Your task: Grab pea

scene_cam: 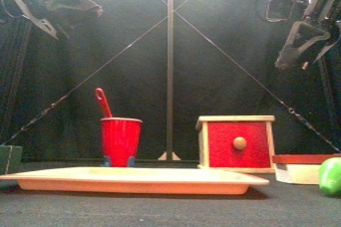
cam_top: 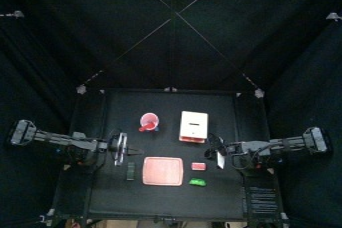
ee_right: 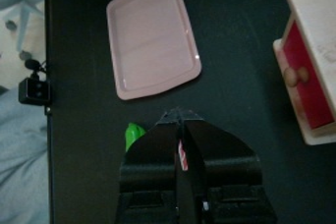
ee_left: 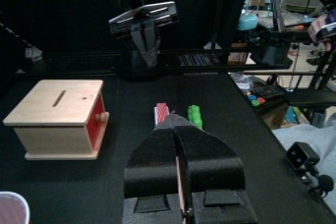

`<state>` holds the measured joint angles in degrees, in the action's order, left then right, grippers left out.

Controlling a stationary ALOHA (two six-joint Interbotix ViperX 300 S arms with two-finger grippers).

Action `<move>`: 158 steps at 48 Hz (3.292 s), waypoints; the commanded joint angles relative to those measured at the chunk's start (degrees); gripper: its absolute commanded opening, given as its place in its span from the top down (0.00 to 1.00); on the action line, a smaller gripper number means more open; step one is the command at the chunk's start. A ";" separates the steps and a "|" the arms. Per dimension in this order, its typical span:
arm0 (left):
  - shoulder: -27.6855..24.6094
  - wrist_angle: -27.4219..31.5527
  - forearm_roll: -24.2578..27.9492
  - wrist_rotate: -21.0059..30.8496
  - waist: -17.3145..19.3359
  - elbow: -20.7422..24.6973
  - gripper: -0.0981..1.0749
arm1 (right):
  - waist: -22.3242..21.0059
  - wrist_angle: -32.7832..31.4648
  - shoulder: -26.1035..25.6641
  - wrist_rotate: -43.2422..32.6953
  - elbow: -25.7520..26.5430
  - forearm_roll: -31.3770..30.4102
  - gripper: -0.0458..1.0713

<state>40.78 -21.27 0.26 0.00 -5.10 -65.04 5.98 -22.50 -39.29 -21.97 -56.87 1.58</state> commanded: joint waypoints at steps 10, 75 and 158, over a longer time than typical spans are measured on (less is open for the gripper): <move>-0.09 -0.62 -0.26 0.09 0.00 0.53 0.94 | 5.80 -4.66 5.54 -0.09 4.04 2.02 0.88; -0.09 -1.05 -2.20 -0.09 -0.09 0.00 0.94 | 18.81 -6.94 21.45 -24.35 11.25 -12.22 0.71; -0.18 -1.05 -2.20 0.00 -0.09 -0.62 0.94 | 18.90 -6.06 40.25 -23.82 15.56 -14.41 0.37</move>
<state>40.69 -21.71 -1.85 0.09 -5.19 -66.36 24.96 -28.30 1.67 -45.79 -42.19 -12.92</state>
